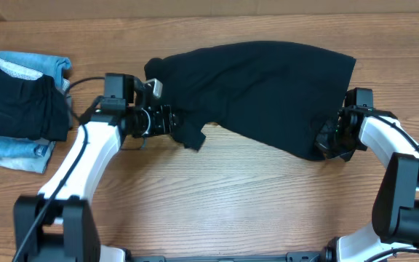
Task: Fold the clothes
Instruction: 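Reach the left gripper to the t-shirt's left side and grasp it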
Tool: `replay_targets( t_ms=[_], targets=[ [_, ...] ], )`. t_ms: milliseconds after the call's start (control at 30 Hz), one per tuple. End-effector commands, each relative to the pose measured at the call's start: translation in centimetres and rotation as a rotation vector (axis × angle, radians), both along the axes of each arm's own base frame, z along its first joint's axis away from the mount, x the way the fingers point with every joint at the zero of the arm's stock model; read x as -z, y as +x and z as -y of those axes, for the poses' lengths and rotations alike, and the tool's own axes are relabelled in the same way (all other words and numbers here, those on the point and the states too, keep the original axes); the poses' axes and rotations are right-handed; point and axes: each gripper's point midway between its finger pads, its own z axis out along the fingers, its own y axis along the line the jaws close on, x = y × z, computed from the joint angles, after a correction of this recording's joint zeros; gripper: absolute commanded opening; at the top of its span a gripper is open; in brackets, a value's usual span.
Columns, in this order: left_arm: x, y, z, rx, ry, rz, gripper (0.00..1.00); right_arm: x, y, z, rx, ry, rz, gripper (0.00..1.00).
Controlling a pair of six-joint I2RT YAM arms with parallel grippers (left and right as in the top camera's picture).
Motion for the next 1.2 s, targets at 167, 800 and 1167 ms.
replay_targets(
  t_ms=[167, 800, 1167],
  targets=[
    [5.8, -1.1, 1.3, -0.222, 0.204, -0.214, 0.79, 0.6, 0.1, -0.2, -0.019, -0.002, -0.003, 0.04],
    [7.7, 1.8, -0.3, -0.467, 0.327, -0.138, 0.49, 0.6, 0.6, -0.1, -0.019, -0.006, 0.018, 0.05],
    [5.7, 3.1, 0.0, -0.359, 0.363, -0.064, 0.04, -0.1, 0.7, -0.1, -0.019, -0.004, 0.006, 0.04]
  ],
)
